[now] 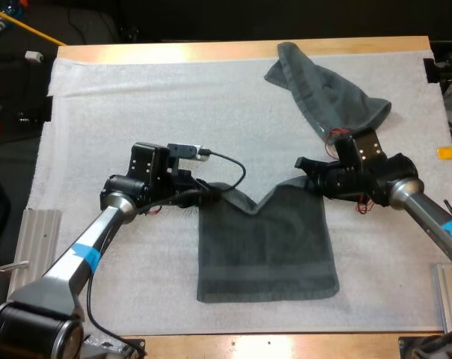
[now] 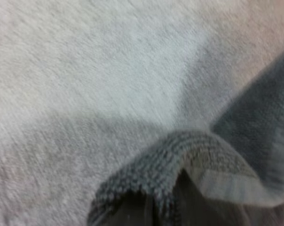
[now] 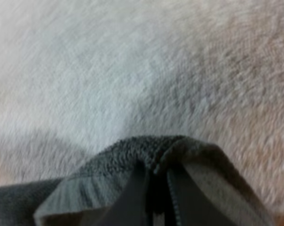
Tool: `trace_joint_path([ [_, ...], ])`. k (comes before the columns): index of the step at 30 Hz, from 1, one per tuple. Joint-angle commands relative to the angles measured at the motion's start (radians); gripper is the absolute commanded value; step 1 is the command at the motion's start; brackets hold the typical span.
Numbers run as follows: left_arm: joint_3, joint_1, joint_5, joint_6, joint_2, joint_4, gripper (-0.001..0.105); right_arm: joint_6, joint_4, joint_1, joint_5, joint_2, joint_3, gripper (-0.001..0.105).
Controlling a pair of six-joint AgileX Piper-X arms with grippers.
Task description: Pick towel from pile, fold and stack
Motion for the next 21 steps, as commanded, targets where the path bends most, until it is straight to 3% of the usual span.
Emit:
trace_joint_path([
  [1, -0.005, 0.009, 0.013, -0.011, 0.007, -0.038, 0.000, 0.016, -0.017, -0.011, -0.008, 0.009, -0.003, 0.000],
  [11, -0.005, 0.047, 0.011, -0.033, 0.034, -0.118, 0.001, 0.045, -0.062, -0.031, 0.014, 0.044, -0.003, 0.000],
  [13, -0.005, 0.047, 0.011, -0.033, 0.034, -0.122, 0.007, 0.045, -0.066, -0.031, 0.014, 0.044, -0.003, 0.000],
  [15, -0.005, 0.047, 0.011, -0.033, 0.034, -0.124, 0.022, 0.048, -0.082, -0.031, 0.007, 0.044, -0.003, 0.002],
  [16, -0.005, 0.047, 0.011, -0.033, 0.034, -0.125, 0.026, 0.052, -0.088, -0.031, -0.001, 0.044, -0.003, 0.005],
  [18, -0.008, 0.047, 0.011, -0.041, 0.034, -0.127, 0.046, 0.066, -0.143, -0.031, -0.035, 0.042, -0.003, 0.020],
  [19, -0.008, 0.047, 0.011, -0.042, 0.034, -0.129, 0.050, 0.068, -0.162, -0.031, -0.045, 0.042, -0.003, 0.026],
  [21, -0.024, 0.047, 0.011, -0.039, 0.034, -0.134, 0.058, 0.069, -0.238, -0.031, -0.067, 0.042, -0.003, 0.047],
])
